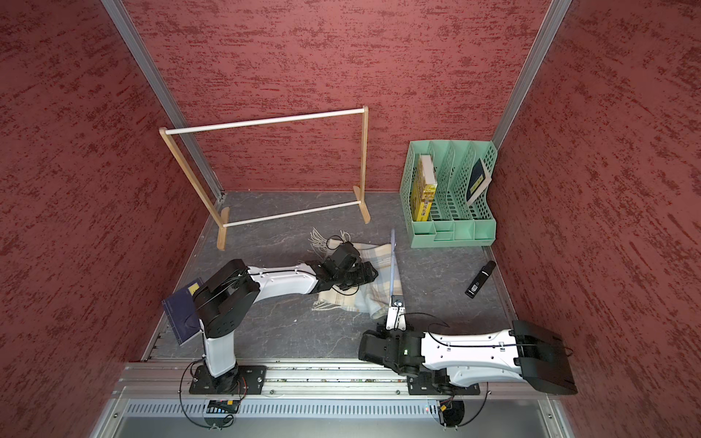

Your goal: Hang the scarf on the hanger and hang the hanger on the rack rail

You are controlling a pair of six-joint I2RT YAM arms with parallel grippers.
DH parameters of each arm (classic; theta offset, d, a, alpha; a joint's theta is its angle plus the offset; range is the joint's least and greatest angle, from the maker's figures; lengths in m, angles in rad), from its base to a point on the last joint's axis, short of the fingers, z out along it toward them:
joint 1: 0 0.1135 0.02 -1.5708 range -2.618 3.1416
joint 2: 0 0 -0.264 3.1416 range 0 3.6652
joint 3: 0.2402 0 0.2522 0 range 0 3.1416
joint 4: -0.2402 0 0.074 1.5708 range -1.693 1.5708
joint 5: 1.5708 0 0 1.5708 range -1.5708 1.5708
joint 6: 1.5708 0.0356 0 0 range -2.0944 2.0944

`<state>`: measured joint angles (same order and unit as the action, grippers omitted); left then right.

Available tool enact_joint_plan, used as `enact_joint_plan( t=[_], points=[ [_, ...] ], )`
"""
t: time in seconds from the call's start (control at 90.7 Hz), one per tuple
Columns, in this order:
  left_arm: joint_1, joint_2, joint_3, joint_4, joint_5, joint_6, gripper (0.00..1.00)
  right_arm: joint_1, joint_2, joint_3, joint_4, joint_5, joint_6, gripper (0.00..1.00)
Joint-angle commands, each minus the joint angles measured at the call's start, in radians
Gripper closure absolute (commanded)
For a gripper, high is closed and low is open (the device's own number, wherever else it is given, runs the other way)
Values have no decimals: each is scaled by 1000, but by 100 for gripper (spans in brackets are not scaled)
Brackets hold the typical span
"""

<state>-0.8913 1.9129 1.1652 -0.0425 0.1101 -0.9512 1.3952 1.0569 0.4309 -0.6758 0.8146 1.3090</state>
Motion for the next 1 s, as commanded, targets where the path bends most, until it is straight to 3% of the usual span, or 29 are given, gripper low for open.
enact_joint_plan(
  t=[0.0,0.143,0.231,0.353,0.507,0.992],
  points=[
    [-8,30,34,14,-4,-1,21,1,-2,-4,16,17,-6,100],
    [-10,67,56,15,15,-3,43,1,-14,-15,19,16,-3,100],
    [-10,75,68,2,16,1,63,1,-23,-16,14,18,-3,100],
    [-5,62,70,-20,7,14,100,0,-32,-17,-5,22,6,100],
    [23,-1,60,-66,-16,53,100,1,-32,-8,-8,16,-28,100],
    [125,-94,144,-222,46,203,100,0,-34,33,252,-90,-410,100]
  ],
)
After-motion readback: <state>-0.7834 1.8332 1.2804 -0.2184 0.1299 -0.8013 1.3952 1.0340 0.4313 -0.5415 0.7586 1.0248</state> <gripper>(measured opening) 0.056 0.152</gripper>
